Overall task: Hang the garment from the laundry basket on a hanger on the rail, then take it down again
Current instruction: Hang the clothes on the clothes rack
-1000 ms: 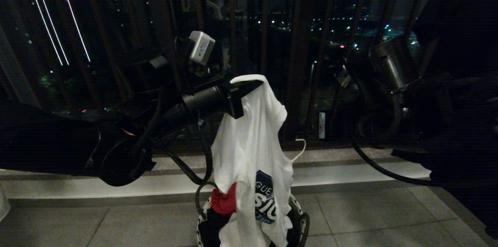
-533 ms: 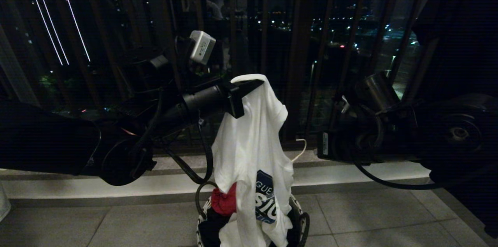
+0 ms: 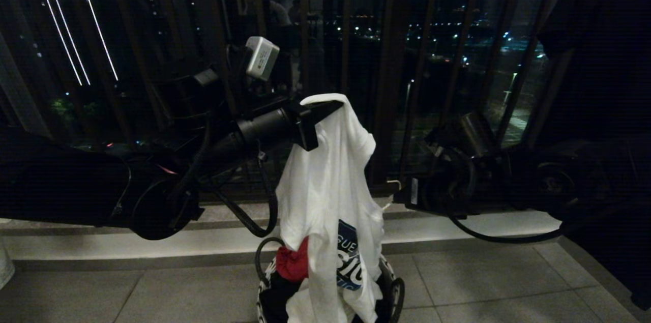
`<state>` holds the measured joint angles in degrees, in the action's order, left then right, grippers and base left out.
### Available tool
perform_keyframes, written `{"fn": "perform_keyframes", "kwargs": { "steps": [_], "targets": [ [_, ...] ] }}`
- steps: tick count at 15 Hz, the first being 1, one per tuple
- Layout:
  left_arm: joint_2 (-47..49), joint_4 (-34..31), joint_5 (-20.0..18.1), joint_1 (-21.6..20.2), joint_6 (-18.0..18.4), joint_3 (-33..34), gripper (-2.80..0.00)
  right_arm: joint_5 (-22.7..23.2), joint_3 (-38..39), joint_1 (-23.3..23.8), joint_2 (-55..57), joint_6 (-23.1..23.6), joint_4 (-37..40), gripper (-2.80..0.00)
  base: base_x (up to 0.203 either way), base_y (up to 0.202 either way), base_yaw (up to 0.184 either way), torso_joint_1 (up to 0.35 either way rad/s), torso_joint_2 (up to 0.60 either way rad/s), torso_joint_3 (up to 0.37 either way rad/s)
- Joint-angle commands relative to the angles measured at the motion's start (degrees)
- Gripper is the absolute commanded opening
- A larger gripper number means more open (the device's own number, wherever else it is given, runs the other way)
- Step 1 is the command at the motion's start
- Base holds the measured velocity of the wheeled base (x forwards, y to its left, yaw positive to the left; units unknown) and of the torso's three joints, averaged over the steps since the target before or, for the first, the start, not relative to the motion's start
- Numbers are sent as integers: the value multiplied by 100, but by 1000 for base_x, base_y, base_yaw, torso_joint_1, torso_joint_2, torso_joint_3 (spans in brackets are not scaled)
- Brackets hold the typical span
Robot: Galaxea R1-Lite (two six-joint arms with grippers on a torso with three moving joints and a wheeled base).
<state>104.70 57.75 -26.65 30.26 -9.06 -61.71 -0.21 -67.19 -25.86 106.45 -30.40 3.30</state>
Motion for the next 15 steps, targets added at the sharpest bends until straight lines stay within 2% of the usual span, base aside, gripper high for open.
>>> {"fn": "perform_keyframes", "kwargs": {
  "steps": [1, 3, 7, 15],
  "targets": [
    [3, 35, -16, -11, -8, 1, -280, 3, 11, 17, 271, -18, -134, 0, 0, 0, 0, 0, 0, 0],
    [15, 35, -16, -11, -8, -8, -280, 12, 9, 50, 404, -31, -237, 0, 0, 0, 0, 0, 0, 0],
    [15, 35, -16, -29, -102, -51, -280, 89, -33, 130, 675, -447, -795, 0, 0, 0, 0, 0, 0, 0],
    [-20, 35, -16, -108, -131, -105, -280, 143, -141, 169, 1168, -918, -1190, 0, 0, 0, 0, 0, 0, 0]
  ]
}}
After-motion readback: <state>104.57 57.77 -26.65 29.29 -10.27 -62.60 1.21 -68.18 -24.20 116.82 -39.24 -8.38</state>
